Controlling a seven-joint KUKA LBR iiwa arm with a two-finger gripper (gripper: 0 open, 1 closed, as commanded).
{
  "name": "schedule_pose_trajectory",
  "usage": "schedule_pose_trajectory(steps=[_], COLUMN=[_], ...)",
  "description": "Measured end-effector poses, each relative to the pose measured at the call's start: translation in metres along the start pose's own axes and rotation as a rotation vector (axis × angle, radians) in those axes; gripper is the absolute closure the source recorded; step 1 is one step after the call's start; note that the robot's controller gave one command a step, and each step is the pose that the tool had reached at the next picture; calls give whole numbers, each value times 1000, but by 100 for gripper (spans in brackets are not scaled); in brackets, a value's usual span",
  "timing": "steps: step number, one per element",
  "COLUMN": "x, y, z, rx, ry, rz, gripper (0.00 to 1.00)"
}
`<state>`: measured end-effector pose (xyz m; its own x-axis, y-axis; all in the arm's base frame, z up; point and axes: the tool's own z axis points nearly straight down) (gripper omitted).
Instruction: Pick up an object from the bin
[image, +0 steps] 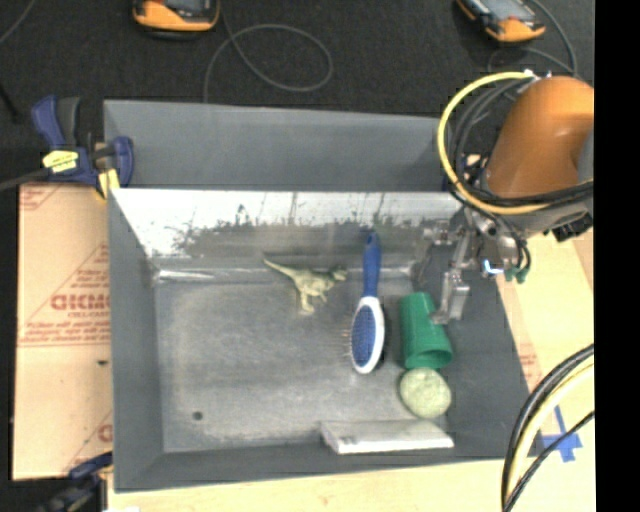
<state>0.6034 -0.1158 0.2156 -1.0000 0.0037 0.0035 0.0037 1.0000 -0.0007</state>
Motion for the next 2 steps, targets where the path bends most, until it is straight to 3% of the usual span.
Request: schedule_pose_trajectory(steps=[1,2], x=[-2,-5], y=[0,6], z=[-5,13], rx=[1,4], ry=[-8,-15], rz=[-2,-74], gripper=[0,0])
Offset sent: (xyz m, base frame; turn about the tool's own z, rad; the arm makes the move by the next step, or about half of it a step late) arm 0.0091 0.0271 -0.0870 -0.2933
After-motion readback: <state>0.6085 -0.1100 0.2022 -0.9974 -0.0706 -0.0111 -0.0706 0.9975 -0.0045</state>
